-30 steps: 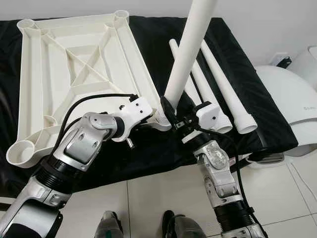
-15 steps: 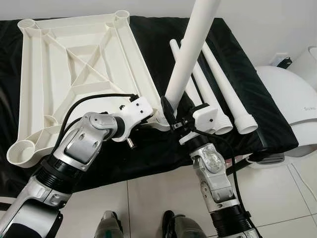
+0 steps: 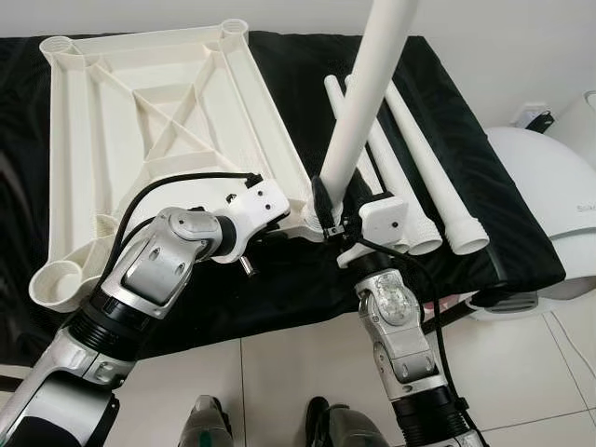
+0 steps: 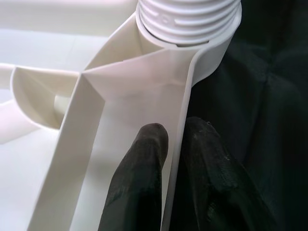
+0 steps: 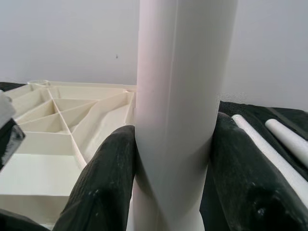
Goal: Building children table
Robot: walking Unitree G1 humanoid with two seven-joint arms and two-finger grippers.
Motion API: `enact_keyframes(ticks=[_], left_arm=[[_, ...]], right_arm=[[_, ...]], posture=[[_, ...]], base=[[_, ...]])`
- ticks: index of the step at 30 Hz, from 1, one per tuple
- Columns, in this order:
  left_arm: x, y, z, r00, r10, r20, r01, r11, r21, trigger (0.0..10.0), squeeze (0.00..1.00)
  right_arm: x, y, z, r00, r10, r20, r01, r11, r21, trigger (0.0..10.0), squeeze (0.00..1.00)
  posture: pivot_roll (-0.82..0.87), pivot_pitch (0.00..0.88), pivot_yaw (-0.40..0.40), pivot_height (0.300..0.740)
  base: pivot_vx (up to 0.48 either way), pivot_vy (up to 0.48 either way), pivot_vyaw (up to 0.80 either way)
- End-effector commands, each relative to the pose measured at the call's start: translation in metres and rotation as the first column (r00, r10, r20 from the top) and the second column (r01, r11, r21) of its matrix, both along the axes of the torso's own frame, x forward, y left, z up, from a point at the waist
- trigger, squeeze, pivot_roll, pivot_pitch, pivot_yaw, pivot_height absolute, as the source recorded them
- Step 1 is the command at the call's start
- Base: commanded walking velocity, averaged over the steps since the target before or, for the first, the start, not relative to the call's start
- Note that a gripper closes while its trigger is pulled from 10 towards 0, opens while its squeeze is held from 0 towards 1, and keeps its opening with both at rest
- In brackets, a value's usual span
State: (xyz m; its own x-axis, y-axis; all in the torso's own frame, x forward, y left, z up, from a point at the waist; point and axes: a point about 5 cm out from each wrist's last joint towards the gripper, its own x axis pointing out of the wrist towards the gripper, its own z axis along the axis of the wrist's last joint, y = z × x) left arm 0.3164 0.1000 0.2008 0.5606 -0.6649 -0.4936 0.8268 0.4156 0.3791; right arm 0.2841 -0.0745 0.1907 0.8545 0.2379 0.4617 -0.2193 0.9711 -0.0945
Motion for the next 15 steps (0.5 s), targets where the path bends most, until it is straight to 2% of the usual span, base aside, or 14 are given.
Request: enact_keyframes(ticks=[1, 15], left_arm=[[0.0008, 0.0002, 0.0029, 1.0, -0.002, 0.018, 0.001, 1.0, 0.008, 10.0, 0.0], [0.0021, 0.0021, 0.0038, 1.0, 0.003, 0.019, -0.003, 1.0, 0.01, 10.0, 0.0]], right_arm=[[0.0005, -0.0112, -0.0353, 0.978, -0.101, -0.18, 0.101, 0.995, -0.012, 10.0, 0.0], [0.0048, -0.02, -0.0371, 0.965, -0.167, -0.205, 0.17, 0.985, -0.002, 10.0, 0.0]], posture=[[0.1, 0.202, -0.051, 0.74], [0.1, 0.208, -0.046, 0.74]], base=[[0.0, 0.0, 0.0], [0.0, 0.0, 0.0]])
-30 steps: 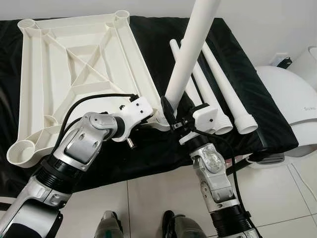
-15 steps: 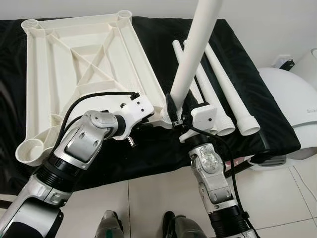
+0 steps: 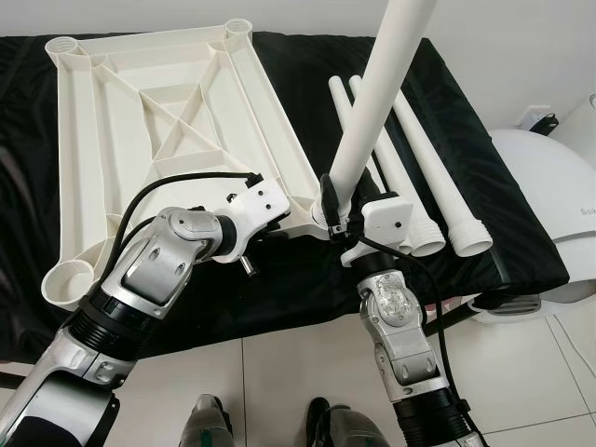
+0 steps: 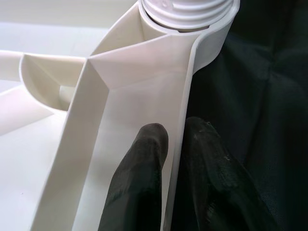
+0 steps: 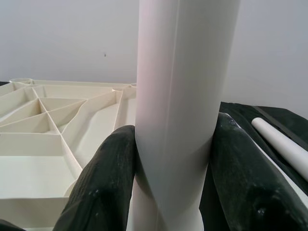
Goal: Building children table
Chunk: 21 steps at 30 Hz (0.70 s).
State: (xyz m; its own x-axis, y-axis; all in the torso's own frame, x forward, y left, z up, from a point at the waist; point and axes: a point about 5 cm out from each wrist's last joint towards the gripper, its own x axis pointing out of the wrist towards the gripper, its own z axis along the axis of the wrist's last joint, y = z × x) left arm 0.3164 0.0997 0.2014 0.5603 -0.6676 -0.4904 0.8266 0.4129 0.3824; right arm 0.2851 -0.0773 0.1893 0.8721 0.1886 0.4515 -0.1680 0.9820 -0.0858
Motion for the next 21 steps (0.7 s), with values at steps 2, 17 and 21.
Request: enact_keyframes(ticks=[2, 17, 21], left_arm=[[0.002, 0.003, 0.003, 1.0, 0.005, 0.015, -0.005, 1.0, 0.012, 10.0, 0.0], [0.003, 0.003, 0.005, 1.0, 0.002, 0.018, -0.003, 1.0, 0.015, 10.0, 0.0], [0.002, 0.003, 0.005, 1.0, 0.002, 0.019, -0.002, 1.0, 0.014, 10.0, 0.0]], right_arm=[[0.006, -0.021, -0.036, 0.97, -0.14, -0.199, 0.144, 0.99, 0.006, 10.0, 0.0], [0.019, -0.03, -0.036, 0.954, -0.16, -0.255, 0.173, 0.984, 0.029, 10.0, 0.0], [0.026, -0.03, -0.037, 0.95, -0.125, -0.287, 0.133, 0.991, 0.01, 10.0, 0.0]], posture=[[0.1, 0.208, -0.043, 0.74], [0.1, 0.206, -0.04, 0.74], [0.1, 0.202, -0.043, 0.74]], base=[[0.0, 0.0, 0.0], [0.0, 0.0, 0.0], [0.0, 0.0, 0.0]])
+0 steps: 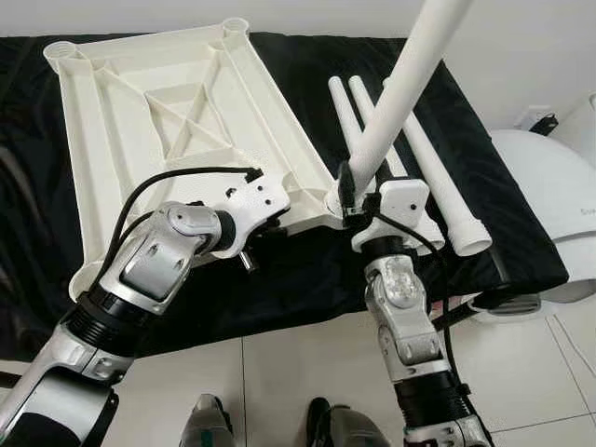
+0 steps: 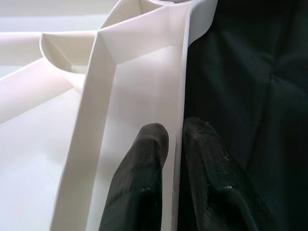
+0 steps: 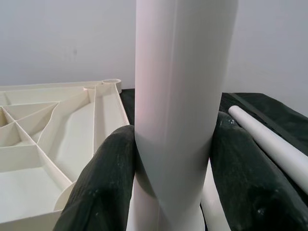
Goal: Building children table
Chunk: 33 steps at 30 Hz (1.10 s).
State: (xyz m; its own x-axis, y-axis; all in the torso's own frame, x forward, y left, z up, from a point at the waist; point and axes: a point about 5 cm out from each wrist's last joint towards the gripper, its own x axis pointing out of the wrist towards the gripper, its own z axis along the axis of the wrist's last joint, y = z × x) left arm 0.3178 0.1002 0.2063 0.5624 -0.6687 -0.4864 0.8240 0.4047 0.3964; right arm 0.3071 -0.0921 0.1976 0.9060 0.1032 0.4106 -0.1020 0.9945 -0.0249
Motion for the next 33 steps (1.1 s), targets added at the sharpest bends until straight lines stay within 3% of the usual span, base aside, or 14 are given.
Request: enact_keyframes(ticks=[1, 6, 29, 33], left_arm=[[0.001, 0.002, 0.0, 1.0, 0.009, 0.005, -0.009, 1.0, 0.008, 10.0, 0.0], [0.0, 0.001, 0.0, 1.0, 0.007, 0.007, -0.007, 1.0, 0.005, 10.0, 0.0], [-0.001, 0.0, 0.005, 1.0, -0.019, 0.017, 0.02, 1.0, -0.006, 10.0, 0.0], [-0.006, -0.005, 0.011, 0.999, -0.053, 0.005, 0.053, 0.997, -0.064, 10.0, 0.0]], right_arm=[[0.005, -0.015, -0.046, 0.968, -0.046, -0.246, 0.04, 0.999, -0.031, 10.0, 0.0], [0.013, -0.018, -0.049, 0.954, 0.0, -0.3, -0.011, 0.999, -0.037, 10.0, 0.0], [0.018, -0.02, -0.051, 0.949, 0.018, -0.316, -0.036, 0.998, -0.052, 10.0, 0.0], [0.018, -0.021, -0.051, 0.948, 0.017, -0.317, -0.035, 0.998, -0.051, 10.0, 0.0]], posture=[[0.1, 0.202, -0.043, 0.74], [0.1, 0.199, -0.046, 0.74], [0.1, 0.195, -0.043, 0.74], [0.1, 0.2, -0.045, 0.74]], base=[[0.0, 0.0, 0.0], [0.0, 0.0, 0.0], [0.0, 0.0, 0.0], [0.0, 0.0, 0.0]])
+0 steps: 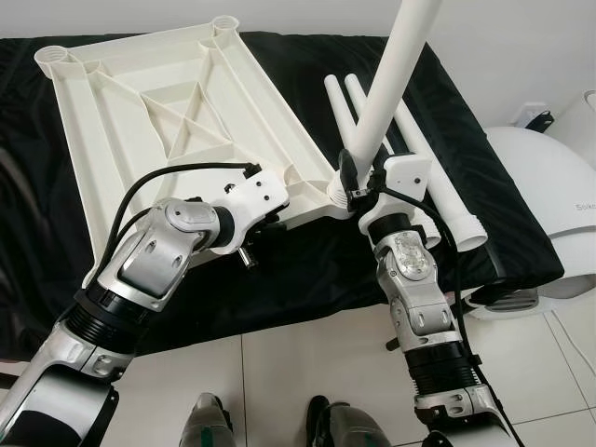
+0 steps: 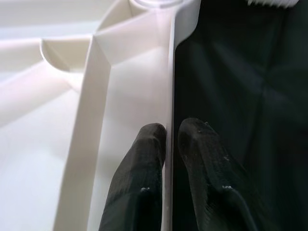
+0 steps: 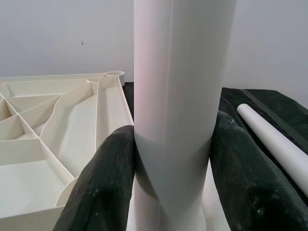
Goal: Building children table
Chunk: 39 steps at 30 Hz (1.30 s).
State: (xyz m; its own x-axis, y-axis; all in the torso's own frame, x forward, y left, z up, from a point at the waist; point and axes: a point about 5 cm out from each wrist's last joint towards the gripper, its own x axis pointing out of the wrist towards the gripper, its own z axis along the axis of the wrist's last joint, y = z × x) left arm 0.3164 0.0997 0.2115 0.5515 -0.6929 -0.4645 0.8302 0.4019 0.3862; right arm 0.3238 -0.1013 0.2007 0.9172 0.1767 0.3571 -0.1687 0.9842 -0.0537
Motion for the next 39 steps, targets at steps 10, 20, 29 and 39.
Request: enact_keyframes(ticks=[10, 20, 29, 39], left_arm=[[-0.005, -0.014, 0.029, 0.999, -0.053, 0.012, 0.054, 0.978, -0.201, 10.0, 0.0], [-0.001, -0.015, 0.031, 0.999, -0.029, 0.016, 0.032, 0.975, -0.218, 10.0, 0.0], [-0.001, -0.015, 0.03, 1.0, -0.02, 0.01, 0.021, 0.975, -0.221, 10.0, 0.0], [-0.001, -0.015, 0.029, 1.0, -0.018, 0.005, 0.019, 0.976, -0.217, 10.0, 0.0]], right_arm=[[0.001, -0.011, -0.054, 0.964, -0.04, -0.263, 0.033, 0.999, -0.032, 10.0, 0.0], [0.002, -0.013, -0.049, 0.972, -0.032, -0.233, 0.028, 0.999, -0.023, 10.0, 0.0], [0.001, -0.015, -0.025, 0.995, 0.013, -0.101, -0.01, 0.999, 0.031, 10.0, 0.0], [0.002, -0.014, -0.03, 0.992, 0.021, -0.126, -0.018, 1.0, 0.026, 10.0, 0.0]], posture=[[0.1, 0.202, -0.046, 0.74], [0.09, 0.205, -0.045, 0.74], [0.09, 0.202, -0.046, 0.74], [0.09, 0.197, -0.047, 0.74]], base=[[0.0, 0.0, 0.0], [0.0, 0.0, 0.0], [0.0, 0.0, 0.0], [0.0, 0.0, 0.0]])
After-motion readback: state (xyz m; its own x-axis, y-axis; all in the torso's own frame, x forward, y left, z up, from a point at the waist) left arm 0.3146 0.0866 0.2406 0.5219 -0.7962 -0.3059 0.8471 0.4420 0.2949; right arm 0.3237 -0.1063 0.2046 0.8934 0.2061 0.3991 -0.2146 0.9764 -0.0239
